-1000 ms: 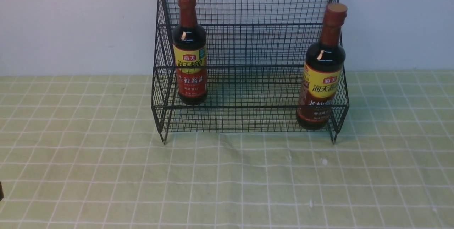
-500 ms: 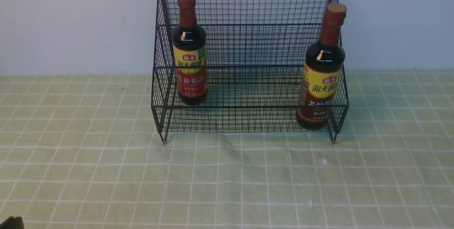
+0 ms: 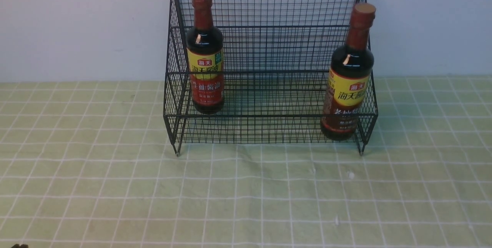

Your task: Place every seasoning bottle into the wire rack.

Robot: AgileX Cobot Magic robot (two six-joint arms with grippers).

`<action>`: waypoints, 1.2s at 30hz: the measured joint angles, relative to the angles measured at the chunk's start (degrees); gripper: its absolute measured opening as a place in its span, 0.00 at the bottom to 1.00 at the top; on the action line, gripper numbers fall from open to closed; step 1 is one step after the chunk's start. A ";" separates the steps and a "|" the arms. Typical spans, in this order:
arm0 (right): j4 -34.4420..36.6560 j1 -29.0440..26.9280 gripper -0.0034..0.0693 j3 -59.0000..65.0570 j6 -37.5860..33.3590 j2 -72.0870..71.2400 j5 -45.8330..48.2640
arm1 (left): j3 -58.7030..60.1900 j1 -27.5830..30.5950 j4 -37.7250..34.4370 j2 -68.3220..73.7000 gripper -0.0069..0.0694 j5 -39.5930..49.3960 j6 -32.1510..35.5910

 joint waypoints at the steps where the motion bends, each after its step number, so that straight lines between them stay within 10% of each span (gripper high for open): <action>1: 0.00 0.00 0.03 0.00 0.00 0.00 0.00 | 0.00 0.00 0.00 0.00 0.08 0.06 0.00; 22: -1.70 -1.29 0.03 0.75 -2.30 0.00 2.68 | 0.00 0.00 0.00 0.00 0.08 0.10 0.00; 36: -2.32 -10.65 0.03 26.33 -5.33 0.06 2.77 | 0.00 0.00 0.00 0.00 0.08 0.11 0.00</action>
